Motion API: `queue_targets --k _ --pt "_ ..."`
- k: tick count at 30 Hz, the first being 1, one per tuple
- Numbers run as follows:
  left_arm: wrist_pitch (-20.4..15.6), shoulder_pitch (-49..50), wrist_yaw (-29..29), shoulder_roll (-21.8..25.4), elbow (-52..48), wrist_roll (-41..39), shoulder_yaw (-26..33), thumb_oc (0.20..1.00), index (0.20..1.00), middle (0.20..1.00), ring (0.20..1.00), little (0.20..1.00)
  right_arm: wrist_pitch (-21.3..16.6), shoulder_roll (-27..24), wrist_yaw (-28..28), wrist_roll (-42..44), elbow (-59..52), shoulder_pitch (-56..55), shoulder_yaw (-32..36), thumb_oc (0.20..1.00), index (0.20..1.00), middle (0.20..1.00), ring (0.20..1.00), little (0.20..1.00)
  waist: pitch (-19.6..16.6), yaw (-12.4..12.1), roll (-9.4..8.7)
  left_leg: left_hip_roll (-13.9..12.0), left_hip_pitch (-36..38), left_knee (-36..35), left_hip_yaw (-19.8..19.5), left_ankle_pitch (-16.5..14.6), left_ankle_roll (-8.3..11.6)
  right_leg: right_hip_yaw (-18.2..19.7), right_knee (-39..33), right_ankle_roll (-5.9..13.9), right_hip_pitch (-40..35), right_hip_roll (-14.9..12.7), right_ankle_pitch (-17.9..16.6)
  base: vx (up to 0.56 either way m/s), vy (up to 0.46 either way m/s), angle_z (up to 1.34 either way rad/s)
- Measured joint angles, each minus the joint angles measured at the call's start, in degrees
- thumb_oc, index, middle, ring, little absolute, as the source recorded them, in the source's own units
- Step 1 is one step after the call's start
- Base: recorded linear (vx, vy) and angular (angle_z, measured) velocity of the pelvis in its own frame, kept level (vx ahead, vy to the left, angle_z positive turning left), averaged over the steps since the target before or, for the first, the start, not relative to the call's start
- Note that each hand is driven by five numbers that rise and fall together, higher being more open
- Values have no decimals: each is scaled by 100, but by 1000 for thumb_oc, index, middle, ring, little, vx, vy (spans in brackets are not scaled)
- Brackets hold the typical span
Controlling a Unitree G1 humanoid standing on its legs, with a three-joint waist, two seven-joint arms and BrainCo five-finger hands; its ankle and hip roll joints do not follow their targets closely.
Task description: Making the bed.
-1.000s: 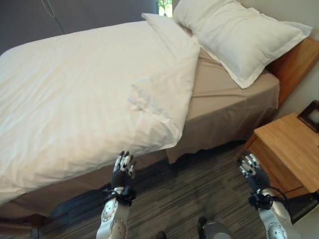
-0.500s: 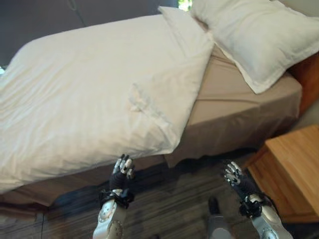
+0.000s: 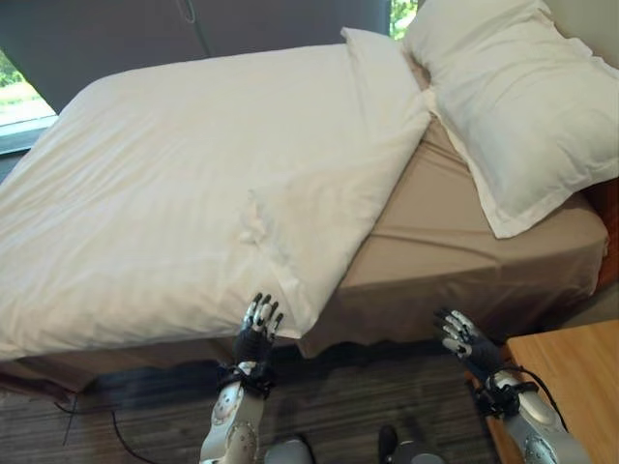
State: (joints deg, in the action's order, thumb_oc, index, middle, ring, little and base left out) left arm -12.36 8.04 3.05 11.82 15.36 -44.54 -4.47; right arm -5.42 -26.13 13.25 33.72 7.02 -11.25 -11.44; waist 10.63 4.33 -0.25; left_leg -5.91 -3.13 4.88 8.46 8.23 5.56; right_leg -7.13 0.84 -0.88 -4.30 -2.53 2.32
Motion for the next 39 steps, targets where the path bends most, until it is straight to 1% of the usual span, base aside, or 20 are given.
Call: queue_targets --k 1,3,4,6,8,10,12,13,14,16,17,19,22,26,27,28,31,33,36,39 --pt "-1 40 3 -4 -18 37 2 1000 1000 1000 1000 1000 0 42 -5 2 16 -28 15 1000 1000 1000 1000 1000 -25 25 34 8 139 -123 55 -20 -93 14 -69 41 -132 61 29 170 74 -6" --pt "1 54 6 -12 -106 53 -14 1000 1000 1000 1000 1000 -4 82 -6 5 16 -133 7 1000 1000 1000 1000 1000 -110 60 131 53 522 -730 22 -82 -156 39 -114 190 -205 85 143 106 67 2" --pt "1 48 2 -5 -225 87 -14 1000 1000 1000 1000 1000 -1 101 -6 5 39 -138 22 1000 1000 1000 1000 1000 -126 119 166 69 608 -980 49 -141 -238 43 -158 244 -187 99 162 59 74 6" --pt "10 49 -15 151 -423 303 -15 1000 1000 1000 1000 1000 9 211 14 5 41 -137 23 1000 1000 1000 1000 1000 -123 170 205 75 629 -1035 73 -344 -296 48 -185 285 -190 108 135 31 72 0" --pt "9 18 -44 462 -496 546 55 1000 1000 1000 1000 1000 15 286 117 3 20 -125 -48 1000 1000 1000 1000 1000 -149 159 192 158 664 -1034 186 -432 -332 149 -172 406 -160 2 178 20 73 -18" --pt "7 -96 -71 733 -500 724 161 1000 1000 1000 1000 1000 24 284 227 0 21 -140 -48 1000 1000 1000 1000 1000 -170 184 237 239 668 -1035 218 -475 -371 183 -172 461 -131 -80 188 17 44 -14" --pt "-22 -442 -225 1042 -151 786 350 1000 1000 1000 1000 1000 132 259 286 -4 33 -126 -92 1000 1000 1000 1000 1000 -233 166 328 284 696 -1035 346 -506 -388 316 -177 532 -99 -132 155 7 51 -24" --pt "-18 -509 -271 1109 -79 830 403 1000 1000 1000 1000 1000 151 255 306 -5 32 -129 -108 1000 1000 1000 1000 1000 -253 184 355 290 699 -1035 347 -510 -388 328 -184 542 -97 -136 149 1 39 -20" --pt "-72 -860 -344 1314 420 973 421 1000 1000 1000 1000 1000 164 194 350 -6 49 -118 -211 1000 1000 1000 1000 1000 -286 257 391 297 715 -1035 372 -518 -385 358 -180 546 -93 -140 146 -6 20 -11" --pt "-80 -1206 -491 1410 912 978 470 1000 1000 1000 1000 1000 178 151 417 -6 46 -132 -300 1000 1000 1000 1000 1000 -325 316 433 288 719 -1036 393 -527 -374 390 -176 546 -86 -132 146 -16 32 -13" --pt "-106 -1493 -543 1501 1324 951 460 1000 1000 1000 1000 1000 180 108 487 -4 47 -253 -314 1000 1000 1000 1000 1000 -351 426 464 270 718 -1037 483 -534 -362 452 -168 542 -36 -116 143 -10 22 -18" --pt "-81 -1955 -658 1562 2011 639 523 1000 1000 1000 1000 1000 202 20 485 -7 52 -376 -306 1000 1000 1000 1000 1000 -410 518 539 234 582 -1042 522 -549 -341 514 -170 536 118 -76 101 -8 16 -23" --pt "-72 -2077 -653 1571 2177 362 477 1000 1000 1000 1000 1000 257 -55 460 -9 180 -533 -296 1000 1000 1000 1000 1000 -419 748 551 204 533 -1036 654 -535 -357 632 -204 517 219 -43 45 16 2 -22" --pt "65 -2648 -598 1621 3054 191 426 1000 1000 1000 1000 1000 289 -146 459 -12 238 -501 -354 1000 1000 1000 1000 1000 -409 938 543 173 475 -1036 692 -535 -356 722 -297 511 276 -13 -8 -6 -7 -16" --pt "143 -2816 -602 1718 3322 186 425 1000 1000 1000 1000 1000 295 -182 459 -12 246 -391 -435 1000 1000 1000 1000 1000 -400 988 542 155 416 -1035 726 -533 -354 741 -303 505 336 8 -37 -6 -8 -12" --pt "149 -2860 -603 1736 3367 184 426 1000 1000 1000 1000 1000 299 -182 459 -12 247 -387 -443 1000 1000 1000 1000 1000 -393 988 533 149 416 -1035 742 -533 -353 755 -318 501 331 14 -45 -27 -18 -15" --pt "216 -3323 -702 1923 4181 177 464 1000 1000 1000 1000 1000 301 -191 435 -10 290 -298 -482 1000 1000 1000 1000 1000 -309 1025 549 103 256 -1035 822 -521 -321 816 -330 491 549 58 -73 -23 -16 -11" --pt "246 -3379 -763 2058 4183 175 542 1000 1000 1000 1000 1000 303 -206 406 -10 295 -268 -483 1000 1000 1000 1000 1000 -162 1086 540 92 198 -1035 845 -506 -311 839 -343 477 606 73 -128 11 -33 -9" --pt "226 -3430 -1026 2111 4196 -90 1015 1000 1000 1000 1000 1000 301 -203 270 -8 294 -242 -481 1000 1000 1000 1000 1000 -37 1106 495 73 173 -1035 888 -510 -305 885 -377 470 634 90 -137 35 -52 -10" --pt "168 -3536 -1178 2396 4209 -218 1173 1000 1000 1000 1000 1000 295 -208 218 -8 297 -224 -482 1000 1000 1000 1000 1000 73 1105 441 47 98 -1034 946 -501 -282 914 -385 411 708 116 -183 32 -29 -6"
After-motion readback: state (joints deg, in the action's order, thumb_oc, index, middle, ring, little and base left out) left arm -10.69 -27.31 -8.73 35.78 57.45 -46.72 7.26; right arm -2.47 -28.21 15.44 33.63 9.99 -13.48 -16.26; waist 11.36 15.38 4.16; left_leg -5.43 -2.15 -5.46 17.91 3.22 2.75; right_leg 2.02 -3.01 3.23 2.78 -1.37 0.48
